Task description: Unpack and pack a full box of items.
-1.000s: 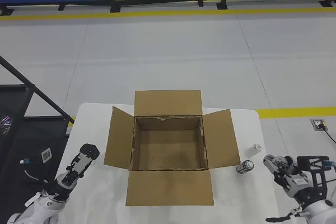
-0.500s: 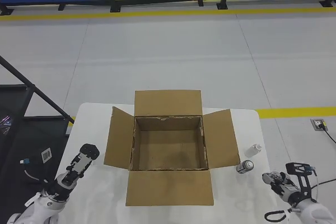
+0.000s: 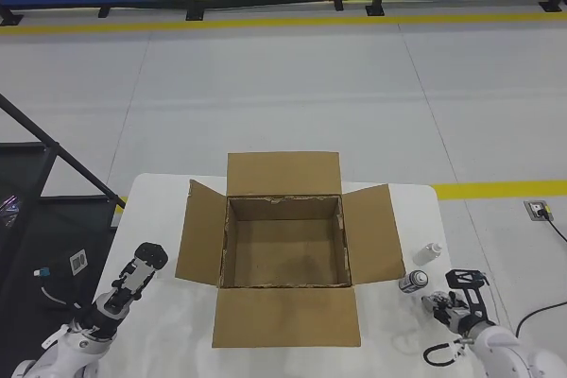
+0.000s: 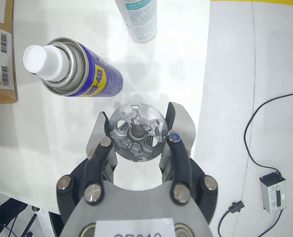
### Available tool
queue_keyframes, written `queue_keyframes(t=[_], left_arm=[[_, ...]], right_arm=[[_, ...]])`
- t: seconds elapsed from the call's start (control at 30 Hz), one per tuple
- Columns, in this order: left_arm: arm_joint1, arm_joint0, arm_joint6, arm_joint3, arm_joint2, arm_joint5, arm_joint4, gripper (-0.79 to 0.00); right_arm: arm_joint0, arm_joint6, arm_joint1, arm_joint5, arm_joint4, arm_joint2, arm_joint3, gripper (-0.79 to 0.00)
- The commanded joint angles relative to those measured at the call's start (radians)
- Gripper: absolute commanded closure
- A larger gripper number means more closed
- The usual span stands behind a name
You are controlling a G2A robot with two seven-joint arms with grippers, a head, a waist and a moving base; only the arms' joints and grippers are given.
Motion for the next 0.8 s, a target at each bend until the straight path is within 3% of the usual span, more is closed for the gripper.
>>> queue_keyframes(t=[0.0,0.03,0.07,0.17,0.37,0.53,0.67,0.77], left_arm=[[0.0,0.0,0.0,0.0,0.0,0.0,0.0,-0.785],[0.0,0.0,0.0,0.0,0.0,0.0,0.0,-0.785],[0.0,0.0,0.0,0.0,0.0,0.0,0.0,-0.785],[0.0,0.0,0.0,0.0,0.0,0.0,0.0,-0.785],[0.0,0.0,0.0,0.0,0.0,0.0,0.0,-0.785],[0.0,0.0,0.0,0.0,0.0,0.0,0.0,-0.785],[0.0,0.0,0.0,0.0,0.0,0.0,0.0,-0.785],[0.0,0.0,0.0,0.0,0.0,0.0,0.0,-0.785]], right_arm=[[0.006,0.004,0.001,0.001,0.003,-0.007,0.006,-0.351],[0.009,0.007,0.002,0.002,0.003,-0.01,0.007,-0.6],[0.012,0.01,0.002,0.003,0.004,-0.015,0.008,-0.674],[0.017,0.017,0.004,0.008,0.005,-0.025,0.008,-0.785],[0.009,0.023,0.008,0.02,0.014,-0.018,-0.029,-0.785],[-0.043,-0.022,0.012,0.061,0.056,0.064,-0.217,-0.785],[-0.071,-0.038,0.013,0.053,0.199,0.132,-0.465,-0.785],[-0.021,0.04,0.018,-0.024,0.388,0.098,-0.511,-0.785]])
